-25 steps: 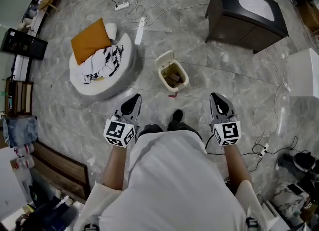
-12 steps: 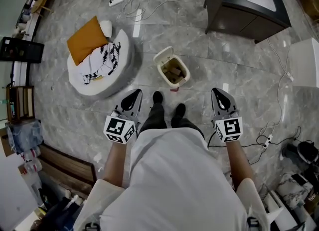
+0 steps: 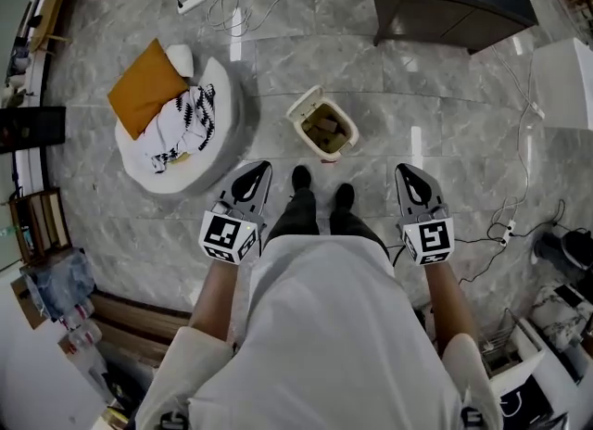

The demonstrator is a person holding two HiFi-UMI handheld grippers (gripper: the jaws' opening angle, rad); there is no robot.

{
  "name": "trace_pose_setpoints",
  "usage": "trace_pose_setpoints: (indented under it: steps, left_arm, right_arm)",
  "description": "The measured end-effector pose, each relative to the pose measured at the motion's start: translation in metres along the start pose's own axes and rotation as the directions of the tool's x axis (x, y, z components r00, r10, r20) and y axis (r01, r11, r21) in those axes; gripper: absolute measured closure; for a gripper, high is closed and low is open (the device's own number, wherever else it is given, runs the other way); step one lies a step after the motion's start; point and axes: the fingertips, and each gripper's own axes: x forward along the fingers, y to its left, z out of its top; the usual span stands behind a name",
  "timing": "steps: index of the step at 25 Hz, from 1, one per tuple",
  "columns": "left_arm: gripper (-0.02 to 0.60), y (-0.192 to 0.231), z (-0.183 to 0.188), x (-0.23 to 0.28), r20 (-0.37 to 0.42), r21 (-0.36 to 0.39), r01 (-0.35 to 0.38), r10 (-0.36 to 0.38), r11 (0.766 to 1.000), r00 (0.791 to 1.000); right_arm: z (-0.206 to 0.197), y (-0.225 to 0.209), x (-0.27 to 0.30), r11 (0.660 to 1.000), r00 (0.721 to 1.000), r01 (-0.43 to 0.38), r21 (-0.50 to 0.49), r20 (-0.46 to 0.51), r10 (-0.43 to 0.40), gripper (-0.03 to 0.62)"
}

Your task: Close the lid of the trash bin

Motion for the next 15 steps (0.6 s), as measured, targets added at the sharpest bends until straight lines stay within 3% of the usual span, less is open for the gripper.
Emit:
trace_pose_setpoints:
  steps: [7, 15]
  left_arm:
    - [0.563, 0.032, -0.008, 0.035, -0.055, 0.025, 0.111, -0.110, 0.993, 0.992]
    - [0.563, 0.056, -0.047, 0.083, -0.150, 0.020, 0.230, -0.225, 0.973, 0.963]
  right_arm:
    - [0.000, 0.009, 0.029, 0.999, 0.998, 0.032, 0.025, -0.053, -0.030, 0.563]
    - [-0.024, 0.017, 0.059, 0.996, 0.989, 0.070, 0.051, -0.130, -0.063, 0.563]
